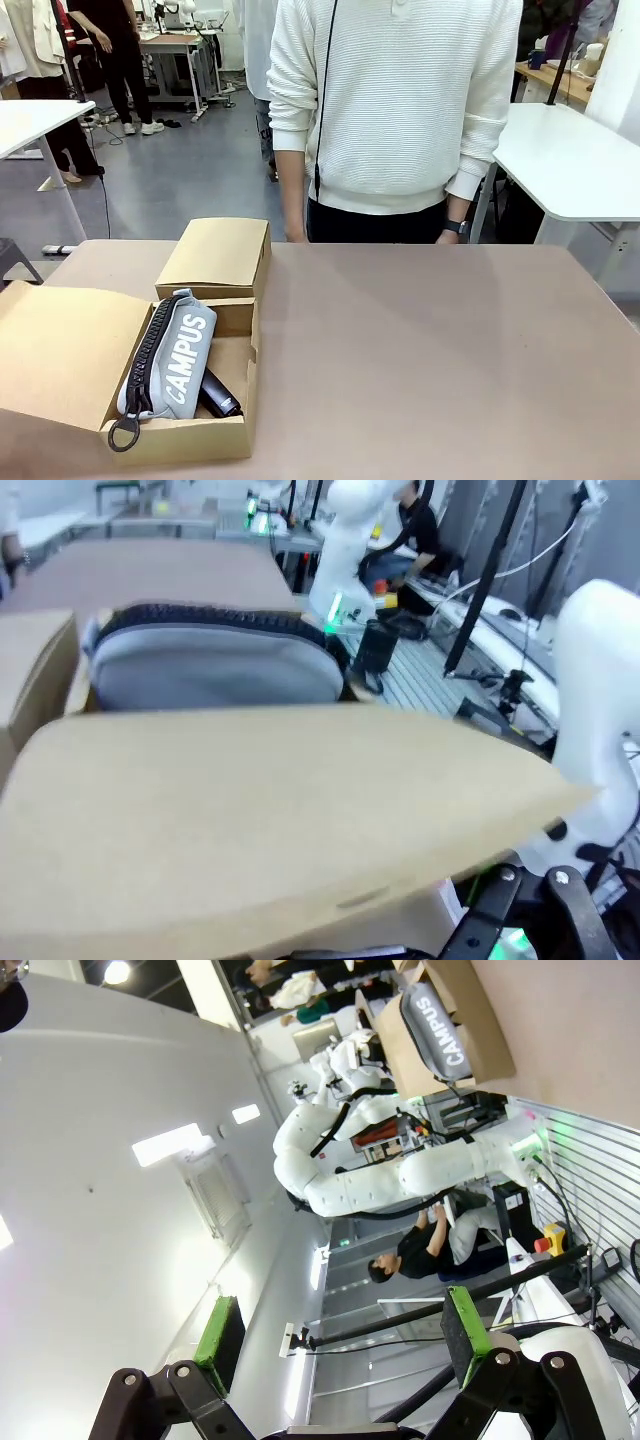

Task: Place items inside the box.
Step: Close the lid of the Mailer Box closest to the robot.

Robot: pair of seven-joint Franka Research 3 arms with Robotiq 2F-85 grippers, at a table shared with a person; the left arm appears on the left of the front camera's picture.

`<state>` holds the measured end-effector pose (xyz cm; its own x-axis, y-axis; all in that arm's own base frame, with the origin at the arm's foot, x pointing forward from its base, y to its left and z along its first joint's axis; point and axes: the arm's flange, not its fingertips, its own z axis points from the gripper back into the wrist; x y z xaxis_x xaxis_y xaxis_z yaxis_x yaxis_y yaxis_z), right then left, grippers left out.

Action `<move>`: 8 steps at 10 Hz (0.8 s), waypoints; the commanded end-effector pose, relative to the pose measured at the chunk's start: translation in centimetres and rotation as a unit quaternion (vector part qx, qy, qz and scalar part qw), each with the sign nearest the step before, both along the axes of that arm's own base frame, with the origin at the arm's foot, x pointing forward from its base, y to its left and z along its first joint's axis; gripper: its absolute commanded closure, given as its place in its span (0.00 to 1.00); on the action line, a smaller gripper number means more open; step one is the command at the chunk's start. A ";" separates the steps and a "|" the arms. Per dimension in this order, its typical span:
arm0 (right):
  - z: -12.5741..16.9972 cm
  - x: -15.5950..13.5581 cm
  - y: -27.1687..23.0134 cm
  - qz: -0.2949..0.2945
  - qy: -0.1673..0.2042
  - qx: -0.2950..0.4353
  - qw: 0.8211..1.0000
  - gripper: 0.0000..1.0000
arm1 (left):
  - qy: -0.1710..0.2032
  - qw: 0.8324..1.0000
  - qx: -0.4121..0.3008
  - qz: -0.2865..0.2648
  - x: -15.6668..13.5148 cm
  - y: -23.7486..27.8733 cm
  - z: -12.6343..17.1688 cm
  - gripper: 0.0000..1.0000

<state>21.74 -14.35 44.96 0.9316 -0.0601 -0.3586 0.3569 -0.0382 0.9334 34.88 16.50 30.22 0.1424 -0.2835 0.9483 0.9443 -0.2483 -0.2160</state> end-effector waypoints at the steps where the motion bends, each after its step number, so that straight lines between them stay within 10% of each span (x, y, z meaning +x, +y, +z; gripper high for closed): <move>1: 0.7 0.0 0.0 -0.006 0.005 0.010 1.000 0.00 | -0.018 0.999 -0.038 0.030 -0.1 -1.3 1.9 0.00; 8: 0.7 0.0 0.0 -0.006 0.005 0.010 1.000 0.00 | -0.045 0.995 -0.079 -0.032 -1.7 -13.7 5.9 0.00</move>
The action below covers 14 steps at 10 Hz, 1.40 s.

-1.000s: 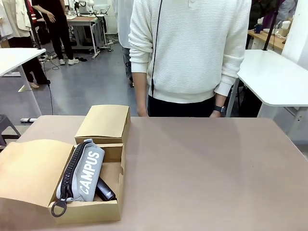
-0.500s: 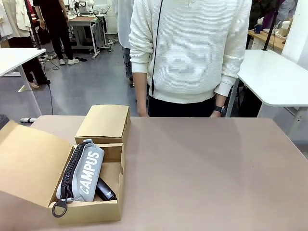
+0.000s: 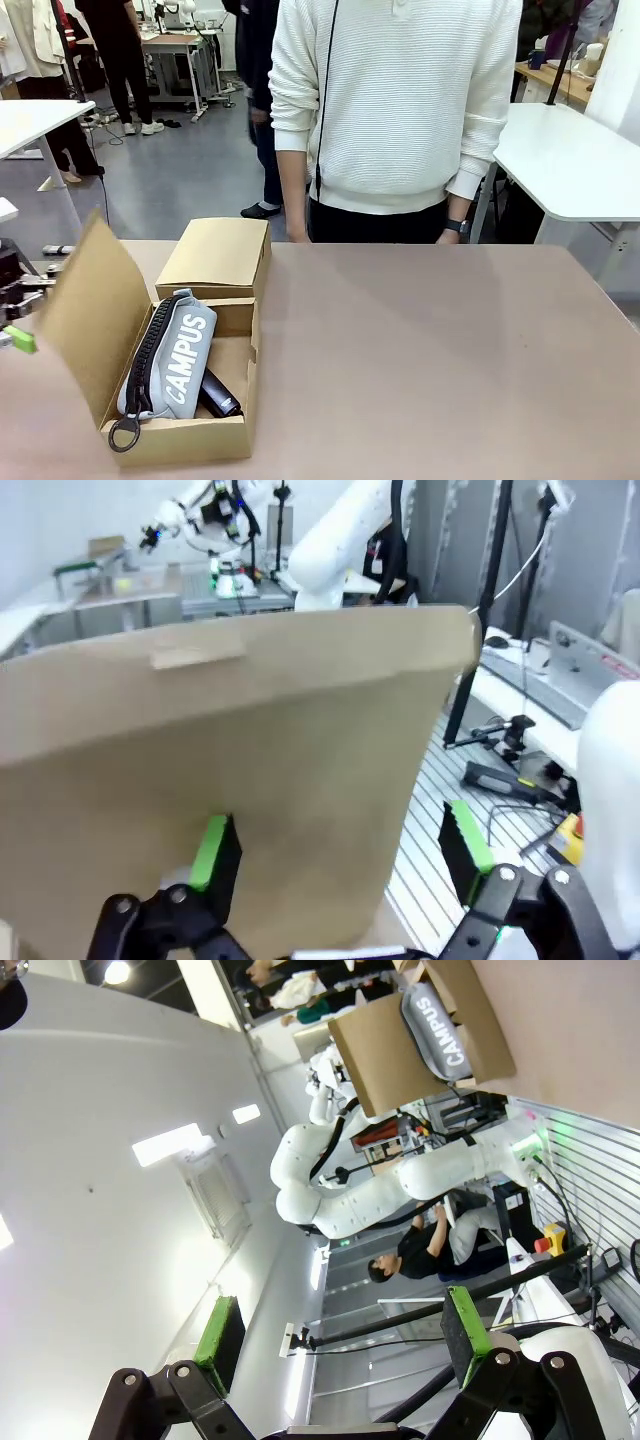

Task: Place items inside the box.
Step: Close the lid of the Mailer Box closest to the robot.

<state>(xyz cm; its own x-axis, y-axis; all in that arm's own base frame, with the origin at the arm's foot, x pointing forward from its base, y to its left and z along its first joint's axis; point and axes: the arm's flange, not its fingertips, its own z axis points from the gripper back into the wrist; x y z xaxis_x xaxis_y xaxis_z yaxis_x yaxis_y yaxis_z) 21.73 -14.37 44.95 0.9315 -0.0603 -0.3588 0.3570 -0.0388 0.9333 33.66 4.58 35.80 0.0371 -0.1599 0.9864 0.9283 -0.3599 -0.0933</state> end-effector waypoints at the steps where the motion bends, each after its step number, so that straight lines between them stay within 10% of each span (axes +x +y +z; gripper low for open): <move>1: 0.8 0.0 0.0 -0.005 0.005 0.009 1.000 0.00 | -0.012 0.999 -0.014 0.030 -0.7 -3.3 0.1 0.00; 10: 0.8 0.0 0.0 -0.005 0.005 0.009 1.000 0.00 | -0.029 0.992 0.077 0.096 1.1 -9.0 -3.2 0.00; 14: 0.8 0.0 0.0 -0.005 0.005 0.009 1.000 0.00 | -0.160 0.972 0.084 0.147 0.4 -9.7 -5.2 0.00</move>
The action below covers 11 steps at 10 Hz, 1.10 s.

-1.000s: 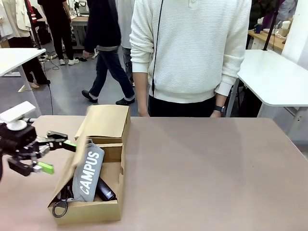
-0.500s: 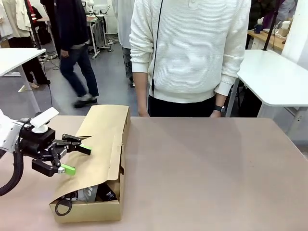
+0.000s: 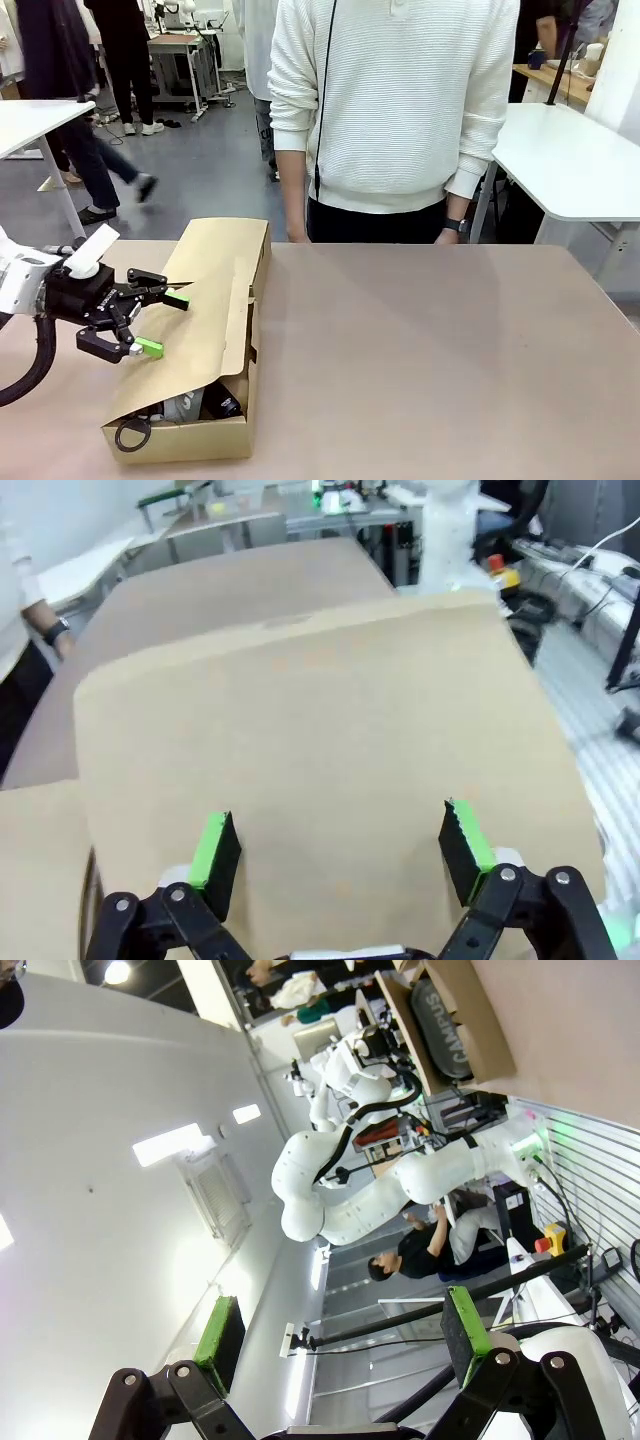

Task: Place items inside the box.
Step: Close the lid of the Mailer Box closest to the robot.

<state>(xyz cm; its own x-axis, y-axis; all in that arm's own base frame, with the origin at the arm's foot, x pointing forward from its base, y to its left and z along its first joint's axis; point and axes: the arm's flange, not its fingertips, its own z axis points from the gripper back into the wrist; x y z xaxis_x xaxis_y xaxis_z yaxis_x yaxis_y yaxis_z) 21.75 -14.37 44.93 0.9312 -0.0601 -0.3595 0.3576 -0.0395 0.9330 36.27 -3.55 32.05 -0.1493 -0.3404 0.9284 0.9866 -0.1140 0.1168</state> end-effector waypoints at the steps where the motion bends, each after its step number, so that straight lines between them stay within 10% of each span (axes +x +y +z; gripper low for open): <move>1: 0.8 0.0 0.0 -0.005 0.005 0.009 1.000 0.00 | -0.034 0.999 0.010 0.017 -2.3 -1.7 -1.8 0.00; 11: 0.8 0.0 0.0 -0.005 0.005 0.009 1.000 0.00 | 0.014 0.999 0.015 0.024 -2.0 0.2 0.1 0.00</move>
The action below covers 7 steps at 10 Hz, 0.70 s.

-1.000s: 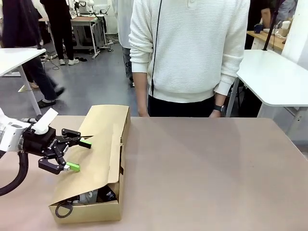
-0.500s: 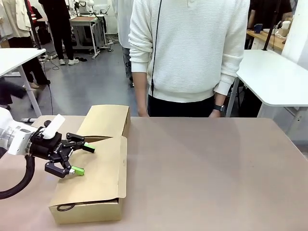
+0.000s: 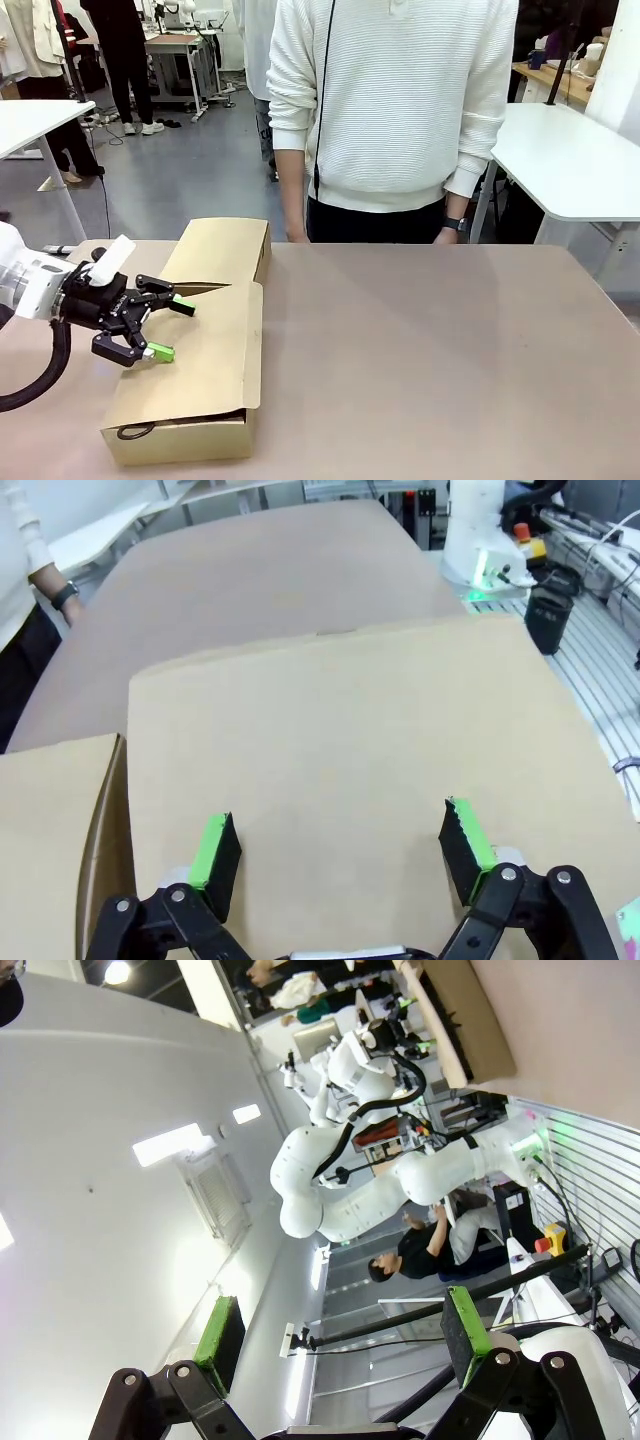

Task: Place items inside the box.
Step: Close the lid of the Mailer Box closest to the robot.

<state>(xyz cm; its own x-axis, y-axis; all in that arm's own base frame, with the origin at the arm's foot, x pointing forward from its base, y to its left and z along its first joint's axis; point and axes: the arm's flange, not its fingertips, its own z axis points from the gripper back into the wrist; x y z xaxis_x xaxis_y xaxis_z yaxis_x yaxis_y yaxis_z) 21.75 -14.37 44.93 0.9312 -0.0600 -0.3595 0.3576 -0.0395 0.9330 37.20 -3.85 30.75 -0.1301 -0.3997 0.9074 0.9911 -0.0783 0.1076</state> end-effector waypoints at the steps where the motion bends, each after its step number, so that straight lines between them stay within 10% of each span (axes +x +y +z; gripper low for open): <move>1: 0.8 0.0 0.0 -0.005 0.005 0.009 1.000 0.00 | 0.038 0.998 -0.039 0.007 -2.9 1.7 3.4 0.00; 5: 0.8 0.0 0.0 -0.005 0.005 0.009 1.000 0.00 | 0.262 0.964 -0.051 0.020 -3.6 8.5 8.3 0.00; 7: 0.8 0.0 0.0 -0.005 0.005 0.009 1.000 0.00 | 0.463 0.865 -0.147 0.128 -2.8 11.5 9.7 0.00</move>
<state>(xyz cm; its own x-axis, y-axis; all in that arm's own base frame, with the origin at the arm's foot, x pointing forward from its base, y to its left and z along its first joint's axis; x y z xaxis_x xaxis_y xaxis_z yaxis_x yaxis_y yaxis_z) 21.75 -14.37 44.93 0.9312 -0.0601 -0.3596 0.3577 -0.0395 0.9330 33.12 6.90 39.10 0.5578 -0.2128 0.8022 0.8241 0.0279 -0.5657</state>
